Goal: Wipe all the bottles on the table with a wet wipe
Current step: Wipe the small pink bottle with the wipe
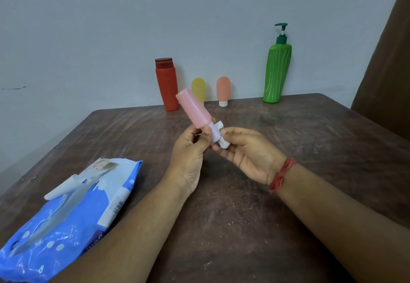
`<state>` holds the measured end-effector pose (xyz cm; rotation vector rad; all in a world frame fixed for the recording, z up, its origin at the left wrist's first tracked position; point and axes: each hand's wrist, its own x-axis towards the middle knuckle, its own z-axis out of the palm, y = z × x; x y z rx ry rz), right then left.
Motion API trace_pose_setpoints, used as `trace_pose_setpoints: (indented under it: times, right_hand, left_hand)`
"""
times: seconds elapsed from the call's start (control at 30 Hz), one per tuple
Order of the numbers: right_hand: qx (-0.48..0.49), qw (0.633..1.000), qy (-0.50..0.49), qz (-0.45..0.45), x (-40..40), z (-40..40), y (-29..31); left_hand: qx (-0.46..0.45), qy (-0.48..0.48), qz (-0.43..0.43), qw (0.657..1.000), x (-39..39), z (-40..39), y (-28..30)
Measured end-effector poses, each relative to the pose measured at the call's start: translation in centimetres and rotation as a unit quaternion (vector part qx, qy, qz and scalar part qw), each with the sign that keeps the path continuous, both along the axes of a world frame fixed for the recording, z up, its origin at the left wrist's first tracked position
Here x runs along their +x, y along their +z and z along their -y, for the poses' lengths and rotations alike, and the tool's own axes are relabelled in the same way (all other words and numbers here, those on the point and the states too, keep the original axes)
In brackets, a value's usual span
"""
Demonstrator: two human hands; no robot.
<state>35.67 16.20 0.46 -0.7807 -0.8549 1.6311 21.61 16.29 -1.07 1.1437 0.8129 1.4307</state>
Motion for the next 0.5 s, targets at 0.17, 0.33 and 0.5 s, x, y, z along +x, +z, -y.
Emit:
trace_pose_setpoints:
  times: [0.17, 0.33, 0.5]
  right_hand:
    - [-0.036, 0.998, 0.044, 0.024, 0.4, 0.3, 0.4]
    - [0.0, 0.998, -0.039, 0.058, -0.2, 0.3, 0.2]
    - [-0.011, 0.996, -0.028, 0.081, -0.9, 0.0, -0.9]
  left_hand:
    - [0.036, 0.057, -0.092, 0.993, -0.1, -0.1, -0.1]
    - [0.036, 0.094, -0.134, 0.986, -0.3, -0.6, 0.0]
    - [0.053, 0.088, -0.162, 0.981, -0.4, -0.5, -0.2]
